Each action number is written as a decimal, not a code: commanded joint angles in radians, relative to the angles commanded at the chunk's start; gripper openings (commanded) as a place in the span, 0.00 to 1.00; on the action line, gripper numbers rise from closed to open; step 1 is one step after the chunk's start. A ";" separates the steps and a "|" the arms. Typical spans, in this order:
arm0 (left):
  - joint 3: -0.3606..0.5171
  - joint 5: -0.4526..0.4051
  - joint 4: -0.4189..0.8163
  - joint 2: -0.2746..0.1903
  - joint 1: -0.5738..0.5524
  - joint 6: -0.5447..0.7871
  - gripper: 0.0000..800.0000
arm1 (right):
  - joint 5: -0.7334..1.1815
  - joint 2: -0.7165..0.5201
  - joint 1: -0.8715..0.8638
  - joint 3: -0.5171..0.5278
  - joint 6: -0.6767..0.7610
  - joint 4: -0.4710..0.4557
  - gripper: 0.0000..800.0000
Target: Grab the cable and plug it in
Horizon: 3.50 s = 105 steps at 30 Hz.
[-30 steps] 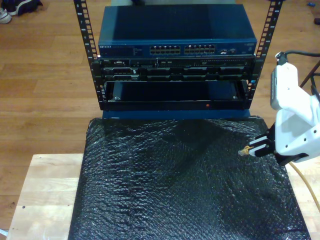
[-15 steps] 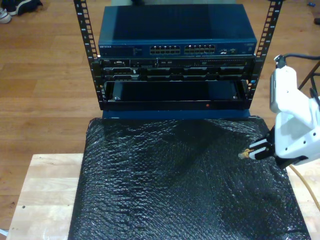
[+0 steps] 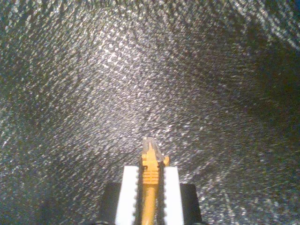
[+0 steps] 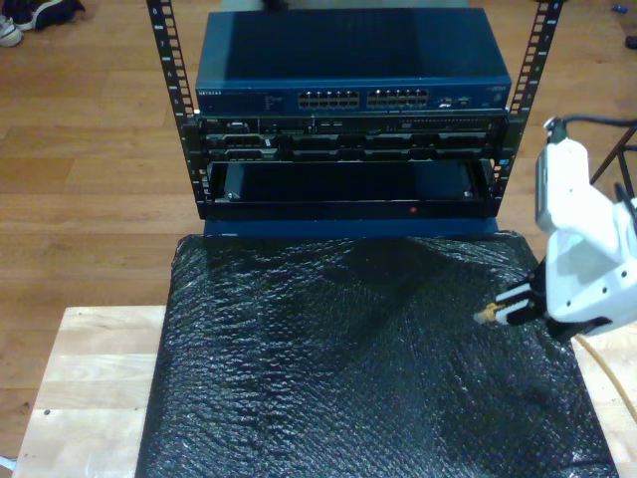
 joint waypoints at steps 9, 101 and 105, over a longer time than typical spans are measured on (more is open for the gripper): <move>0.028 -0.066 -0.005 0.006 0.006 -0.003 1.00 | -0.026 -0.014 0.002 0.015 -0.002 0.006 0.00; 0.026 -0.061 -0.003 0.012 0.006 -0.002 1.00 | -1.389 0.456 0.396 -0.060 -0.071 -0.261 0.00; 0.026 -0.061 -0.003 0.012 0.006 -0.002 1.00 | -1.389 0.457 0.399 -0.058 -0.069 -0.261 0.00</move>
